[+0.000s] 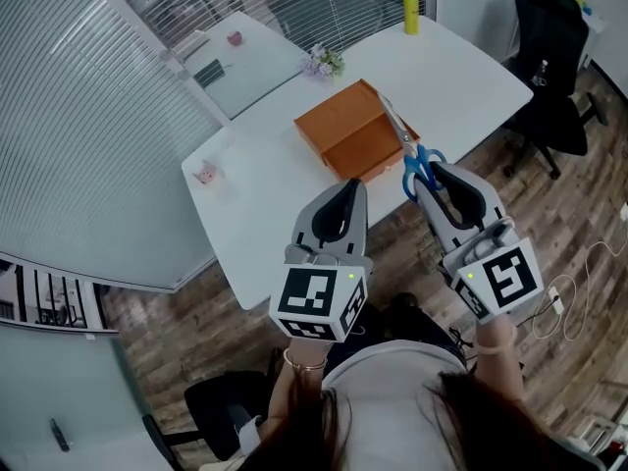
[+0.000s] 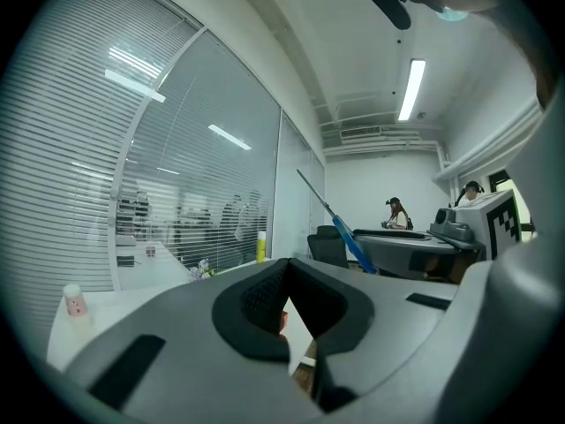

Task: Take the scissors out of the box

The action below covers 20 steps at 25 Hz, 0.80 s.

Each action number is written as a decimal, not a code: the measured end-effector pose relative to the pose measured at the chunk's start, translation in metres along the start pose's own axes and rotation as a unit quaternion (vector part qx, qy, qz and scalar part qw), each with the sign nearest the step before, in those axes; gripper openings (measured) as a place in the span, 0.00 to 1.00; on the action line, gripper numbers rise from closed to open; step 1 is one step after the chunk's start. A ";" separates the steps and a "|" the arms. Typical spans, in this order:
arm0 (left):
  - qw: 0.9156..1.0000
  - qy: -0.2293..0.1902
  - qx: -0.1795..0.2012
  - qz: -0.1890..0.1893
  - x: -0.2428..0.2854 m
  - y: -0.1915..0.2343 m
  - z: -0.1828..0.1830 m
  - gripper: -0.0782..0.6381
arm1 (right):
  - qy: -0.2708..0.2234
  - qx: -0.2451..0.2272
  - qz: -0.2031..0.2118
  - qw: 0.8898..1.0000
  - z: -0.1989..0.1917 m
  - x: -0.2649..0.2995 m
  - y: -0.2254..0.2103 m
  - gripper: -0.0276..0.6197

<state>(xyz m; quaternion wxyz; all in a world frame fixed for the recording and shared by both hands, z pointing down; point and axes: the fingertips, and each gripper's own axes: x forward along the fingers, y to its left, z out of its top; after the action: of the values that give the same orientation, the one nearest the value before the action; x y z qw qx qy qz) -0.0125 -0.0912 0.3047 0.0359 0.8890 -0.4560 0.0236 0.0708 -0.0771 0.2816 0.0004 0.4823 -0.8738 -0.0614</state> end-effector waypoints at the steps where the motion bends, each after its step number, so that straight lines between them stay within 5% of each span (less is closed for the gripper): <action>1: 1.000 0.000 0.000 0.000 0.000 0.000 0.000 0.13 | -0.001 -0.001 0.001 1.000 0.001 0.000 0.001 0.22; 20: 1.000 0.007 -0.001 0.005 -0.001 0.004 -0.004 0.13 | -0.020 -0.010 -0.004 1.000 0.007 -0.002 0.002 0.22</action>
<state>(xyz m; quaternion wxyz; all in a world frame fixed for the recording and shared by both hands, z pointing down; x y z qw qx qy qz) -0.0166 -0.0928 0.3086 0.0396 0.8867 -0.4598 0.0292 0.0704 -0.0735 0.2748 -0.0122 0.4841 -0.8713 -0.0798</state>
